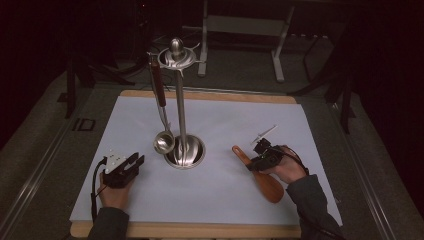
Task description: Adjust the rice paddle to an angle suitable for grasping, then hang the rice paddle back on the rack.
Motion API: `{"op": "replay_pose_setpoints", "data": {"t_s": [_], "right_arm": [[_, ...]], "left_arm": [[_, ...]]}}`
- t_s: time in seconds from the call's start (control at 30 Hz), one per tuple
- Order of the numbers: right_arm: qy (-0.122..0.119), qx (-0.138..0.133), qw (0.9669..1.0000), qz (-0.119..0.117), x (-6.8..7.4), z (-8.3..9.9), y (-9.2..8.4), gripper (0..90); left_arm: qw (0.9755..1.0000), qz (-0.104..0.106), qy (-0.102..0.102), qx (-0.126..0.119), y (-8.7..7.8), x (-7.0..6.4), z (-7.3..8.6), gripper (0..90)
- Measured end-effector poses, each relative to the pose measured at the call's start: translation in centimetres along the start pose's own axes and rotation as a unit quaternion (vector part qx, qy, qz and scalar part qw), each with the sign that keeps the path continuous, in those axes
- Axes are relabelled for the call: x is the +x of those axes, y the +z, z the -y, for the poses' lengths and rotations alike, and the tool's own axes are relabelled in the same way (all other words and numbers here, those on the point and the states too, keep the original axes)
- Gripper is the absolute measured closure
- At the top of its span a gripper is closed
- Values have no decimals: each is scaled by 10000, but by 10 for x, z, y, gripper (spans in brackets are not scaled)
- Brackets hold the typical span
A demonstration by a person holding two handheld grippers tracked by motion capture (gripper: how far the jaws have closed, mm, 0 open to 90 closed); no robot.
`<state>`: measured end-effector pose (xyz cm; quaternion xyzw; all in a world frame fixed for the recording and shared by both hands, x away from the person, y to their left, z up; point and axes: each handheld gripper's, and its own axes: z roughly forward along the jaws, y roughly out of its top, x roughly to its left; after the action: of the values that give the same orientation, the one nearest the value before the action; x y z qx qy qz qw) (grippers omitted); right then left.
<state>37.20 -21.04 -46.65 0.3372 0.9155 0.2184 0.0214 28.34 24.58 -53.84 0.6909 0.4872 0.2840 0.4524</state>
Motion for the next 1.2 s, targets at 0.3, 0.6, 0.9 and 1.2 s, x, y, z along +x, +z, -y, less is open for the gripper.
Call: {"op": "replay_pose_setpoints", "data": {"t_s": [0.3,0.6,0.9,1.2], "right_arm": [[-149,-677,9975,-130,10,-3,-8,663],[-306,-1184,9922,-235,20,-6,-14,663],[-360,-1613,9857,-326,27,-9,-18,663],[-471,-2005,9777,-416,34,-15,-21,663]], "left_arm": [[10000,-21,50,16,0,-1,0,704],[10000,-22,45,30,0,-1,0,701],[10000,-22,62,22,0,-1,0,701],[10000,-20,69,20,0,-2,0,701]]}}
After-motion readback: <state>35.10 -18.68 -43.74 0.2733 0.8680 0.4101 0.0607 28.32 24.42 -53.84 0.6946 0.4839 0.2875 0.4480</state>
